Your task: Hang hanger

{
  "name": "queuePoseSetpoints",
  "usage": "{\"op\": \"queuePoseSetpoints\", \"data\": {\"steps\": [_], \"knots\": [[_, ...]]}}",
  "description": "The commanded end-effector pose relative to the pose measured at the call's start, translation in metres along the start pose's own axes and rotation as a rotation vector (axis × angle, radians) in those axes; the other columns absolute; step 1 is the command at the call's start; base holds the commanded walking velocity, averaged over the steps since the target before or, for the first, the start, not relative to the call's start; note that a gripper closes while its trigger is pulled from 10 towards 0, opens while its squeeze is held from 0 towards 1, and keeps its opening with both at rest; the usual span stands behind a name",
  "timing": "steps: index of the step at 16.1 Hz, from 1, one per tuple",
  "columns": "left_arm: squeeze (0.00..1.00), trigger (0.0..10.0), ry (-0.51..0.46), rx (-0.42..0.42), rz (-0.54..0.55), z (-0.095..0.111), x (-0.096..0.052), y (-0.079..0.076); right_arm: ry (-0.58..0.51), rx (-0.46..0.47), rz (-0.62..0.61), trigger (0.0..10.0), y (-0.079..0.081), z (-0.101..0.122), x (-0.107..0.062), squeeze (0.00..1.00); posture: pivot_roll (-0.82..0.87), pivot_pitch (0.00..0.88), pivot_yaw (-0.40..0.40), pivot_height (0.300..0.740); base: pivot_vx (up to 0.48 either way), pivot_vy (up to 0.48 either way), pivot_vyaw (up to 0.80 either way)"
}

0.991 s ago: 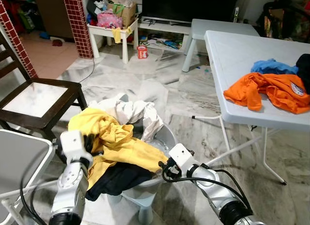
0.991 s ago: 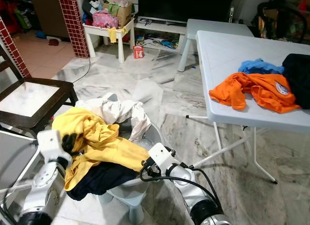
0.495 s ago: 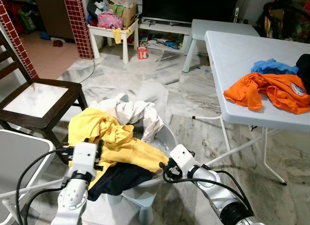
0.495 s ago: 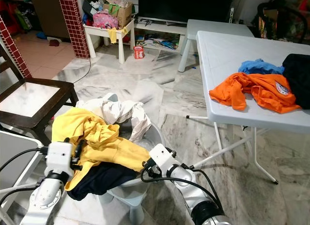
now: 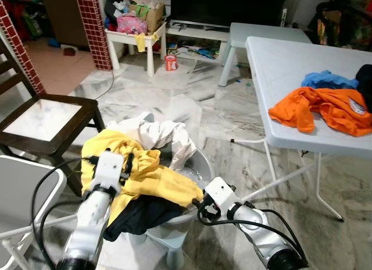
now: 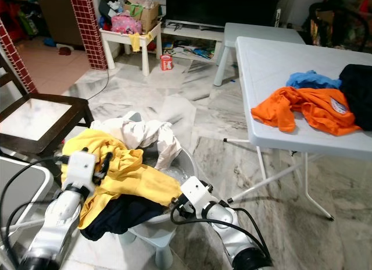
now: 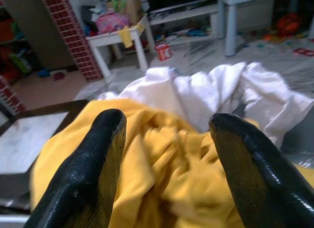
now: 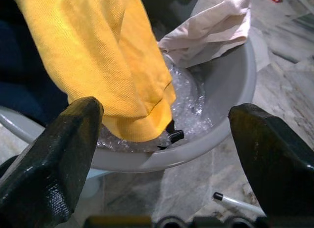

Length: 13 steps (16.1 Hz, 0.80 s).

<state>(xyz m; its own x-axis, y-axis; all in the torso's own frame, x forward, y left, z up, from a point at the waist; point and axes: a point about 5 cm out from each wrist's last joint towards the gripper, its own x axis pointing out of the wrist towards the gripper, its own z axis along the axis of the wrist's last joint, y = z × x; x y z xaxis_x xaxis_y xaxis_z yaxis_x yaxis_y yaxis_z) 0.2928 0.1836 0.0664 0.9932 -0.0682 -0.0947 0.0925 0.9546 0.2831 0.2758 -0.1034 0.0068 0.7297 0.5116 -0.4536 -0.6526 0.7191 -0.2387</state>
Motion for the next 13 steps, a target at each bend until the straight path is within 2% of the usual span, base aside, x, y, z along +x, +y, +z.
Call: {"op": "queuePoseSetpoints", "data": {"steps": [1, 3, 5, 7, 9, 10, 12, 13], "knots": [[1.0, 10.0, 0.02, 0.001, -0.04, -0.003, 0.004, -0.003, -0.011, -0.009, 0.0, 10.0, -0.002, 0.003, -0.001, 0.0, 0.0, 0.0, -0.042, 0.74, 0.0, 0.0, 0.0], [1.0, 10.0, 0.041, -0.012, -0.118, -0.003, 0.016, -0.009, -0.021, -0.007, -0.009, 10.0, -0.003, 0.004, -0.004, 0.0, -0.03, 0.003, -0.024, 0.74, 0.0, 0.0, 0.0], [1.0, 10.0, 0.072, -0.005, -0.151, -0.004, 0.023, -0.01, -0.019, -0.004, -0.019, 10.0, -0.003, 0.003, -0.007, 0.0, -0.04, 0.004, -0.016, 0.74, 0.0, 0.0, 0.0], [1.0, 10.0, 0.089, 0.003, -0.173, -0.004, 0.028, -0.011, -0.013, 0.0, -0.026, 10.0, -0.004, 0.0, -0.01, 0.0, -0.05, 0.003, -0.008, 0.74, 0.0, 0.0, 0.0], [1.0, 10.0, 0.163, 0.013, -0.214, -0.014, 0.029, -0.01, -0.008, 0.004, -0.029, 10.0, -0.003, 0.0, -0.011, 0.0, -0.05, 0.001, -0.005, 0.74, 0.0, 0.0, 0.0], [0.0, 10.0, 0.205, 0.009, -0.21, -0.021, 0.027, -0.008, -0.007, 0.005, -0.028, 10.0, -0.003, 0.001, -0.011, 0.0, -0.05, 0.0, -0.005, 0.74, 0.0, 0.0, 0.0], [0.0, 10.0, 0.287, -0.011, -0.22, -0.036, 0.02, -0.002, -0.005, 0.005, -0.02, 10.0, -0.002, 0.002, -0.01, 0.0, -0.04, 0.0, -0.01, 0.74, 0.0, 0.0, 0.0], [0.0, 10.0, 0.297, -0.022, -0.225, -0.038, 0.019, -0.002, -0.004, 0.003, -0.018, 10.0, -0.002, 0.002, -0.009, 0.0, -0.04, 0.0, -0.011, 0.74, 0.0, 0.0, 0.0]]}}
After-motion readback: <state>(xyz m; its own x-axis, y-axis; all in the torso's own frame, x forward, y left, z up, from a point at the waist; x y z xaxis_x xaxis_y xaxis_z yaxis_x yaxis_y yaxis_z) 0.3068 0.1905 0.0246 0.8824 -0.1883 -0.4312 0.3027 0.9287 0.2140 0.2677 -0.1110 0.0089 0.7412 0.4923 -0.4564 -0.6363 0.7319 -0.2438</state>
